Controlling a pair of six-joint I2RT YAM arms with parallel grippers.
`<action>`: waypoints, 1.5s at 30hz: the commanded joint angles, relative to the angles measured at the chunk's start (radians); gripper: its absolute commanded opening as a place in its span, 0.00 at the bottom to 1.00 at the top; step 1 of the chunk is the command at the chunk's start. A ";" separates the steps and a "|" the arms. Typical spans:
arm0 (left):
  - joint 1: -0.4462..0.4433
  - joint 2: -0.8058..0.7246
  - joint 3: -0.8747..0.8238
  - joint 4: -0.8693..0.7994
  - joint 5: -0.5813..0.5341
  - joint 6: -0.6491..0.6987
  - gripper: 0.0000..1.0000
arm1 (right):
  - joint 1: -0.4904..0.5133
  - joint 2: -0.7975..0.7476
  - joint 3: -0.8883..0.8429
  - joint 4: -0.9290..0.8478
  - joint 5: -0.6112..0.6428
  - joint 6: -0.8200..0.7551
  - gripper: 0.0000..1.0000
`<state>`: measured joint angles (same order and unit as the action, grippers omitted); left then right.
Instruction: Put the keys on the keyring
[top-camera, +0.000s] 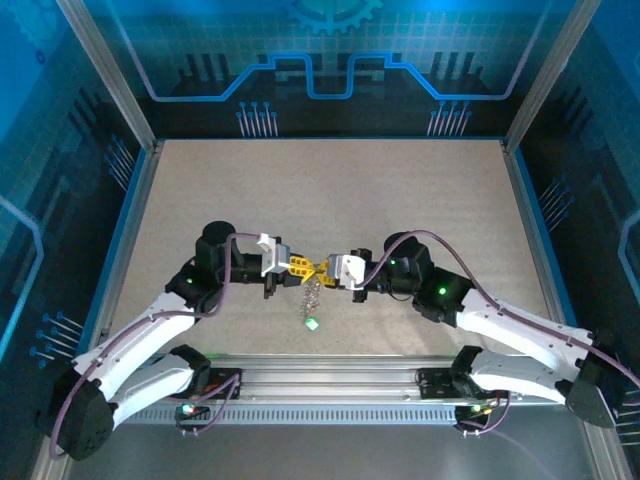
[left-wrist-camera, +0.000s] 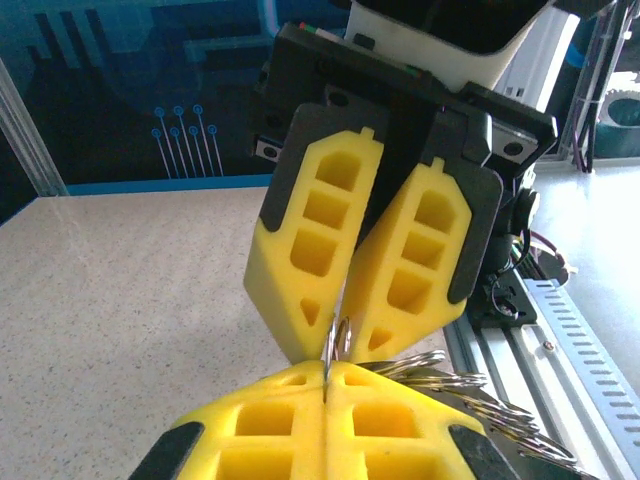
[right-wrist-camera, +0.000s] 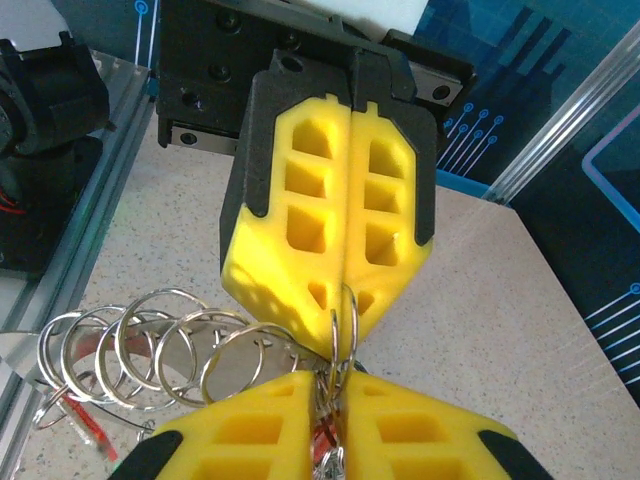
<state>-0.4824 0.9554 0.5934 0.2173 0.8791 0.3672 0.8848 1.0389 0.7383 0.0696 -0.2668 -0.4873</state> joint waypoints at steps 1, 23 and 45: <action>-0.007 -0.003 -0.002 0.116 0.049 -0.028 0.00 | 0.020 0.022 -0.012 0.034 -0.021 0.032 0.17; -0.021 0.002 0.142 -0.370 -0.068 0.249 0.21 | 0.004 0.071 0.219 -0.353 0.036 -0.048 0.00; -0.053 0.063 0.201 -0.462 -0.123 0.290 0.18 | 0.017 0.117 0.249 -0.360 0.040 -0.024 0.00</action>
<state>-0.5232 1.0084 0.7609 -0.2150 0.7483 0.6319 0.8856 1.1564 0.9443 -0.3111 -0.2165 -0.5171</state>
